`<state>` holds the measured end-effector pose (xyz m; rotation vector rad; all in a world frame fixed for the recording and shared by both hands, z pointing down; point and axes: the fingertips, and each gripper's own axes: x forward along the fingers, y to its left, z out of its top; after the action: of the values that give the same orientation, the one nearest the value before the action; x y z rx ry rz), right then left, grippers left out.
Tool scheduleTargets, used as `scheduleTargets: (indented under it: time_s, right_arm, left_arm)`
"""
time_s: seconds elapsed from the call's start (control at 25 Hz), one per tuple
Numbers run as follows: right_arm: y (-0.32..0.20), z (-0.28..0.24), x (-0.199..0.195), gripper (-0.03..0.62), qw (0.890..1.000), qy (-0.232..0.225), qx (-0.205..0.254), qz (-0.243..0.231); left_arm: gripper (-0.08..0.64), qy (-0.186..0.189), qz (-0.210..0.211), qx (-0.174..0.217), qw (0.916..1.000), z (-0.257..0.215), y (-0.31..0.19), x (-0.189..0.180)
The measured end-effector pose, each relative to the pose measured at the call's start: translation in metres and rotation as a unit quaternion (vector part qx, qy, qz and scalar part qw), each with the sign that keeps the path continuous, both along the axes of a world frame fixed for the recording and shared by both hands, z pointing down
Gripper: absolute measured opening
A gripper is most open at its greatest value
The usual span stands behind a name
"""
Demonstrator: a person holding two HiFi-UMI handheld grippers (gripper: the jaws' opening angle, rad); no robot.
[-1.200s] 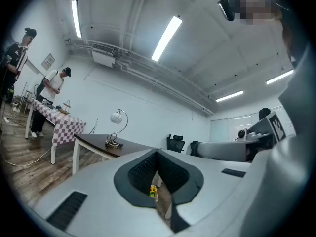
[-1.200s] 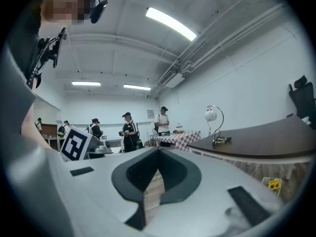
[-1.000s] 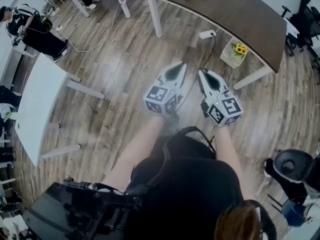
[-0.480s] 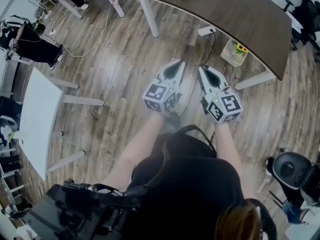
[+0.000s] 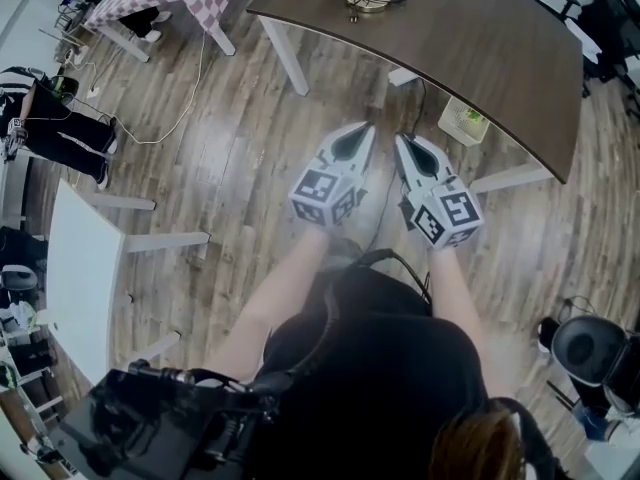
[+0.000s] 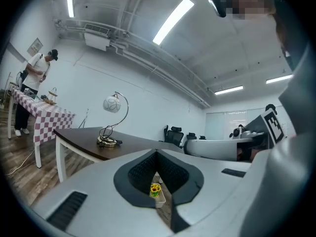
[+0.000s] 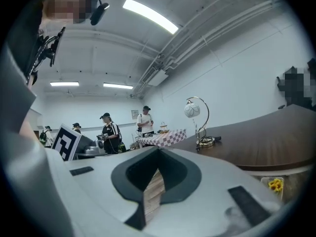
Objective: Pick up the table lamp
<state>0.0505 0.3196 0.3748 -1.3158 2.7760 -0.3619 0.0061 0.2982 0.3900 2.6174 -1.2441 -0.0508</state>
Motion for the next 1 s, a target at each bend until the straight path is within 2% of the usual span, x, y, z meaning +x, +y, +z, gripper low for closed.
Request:
scheduleTargets:
  time_s: [0.32,0.52,1.0]
  right_arm:
    - [-0.042,0.011,-0.004,0.003,1.000,-0.012,-0.007,0.017]
    - [-0.051,0.020,-0.006,0.003,0.999,-0.024,-0.022,0.017]
    - [-0.075,0.021,-0.015,0.003,0.999,-0.030,-0.024,0.000]
  left_arm:
    - [0.000,0.006,0.008,-0.002,1.0000,0.010,-0.045,-0.009]
    - [0.000,0.011,0.005,-0.014,0.9998,0.018,-0.053,-0.015]
    - [0.000,0.015,-0.015,-0.024,0.9995,0.027,-0.073,-0.024]
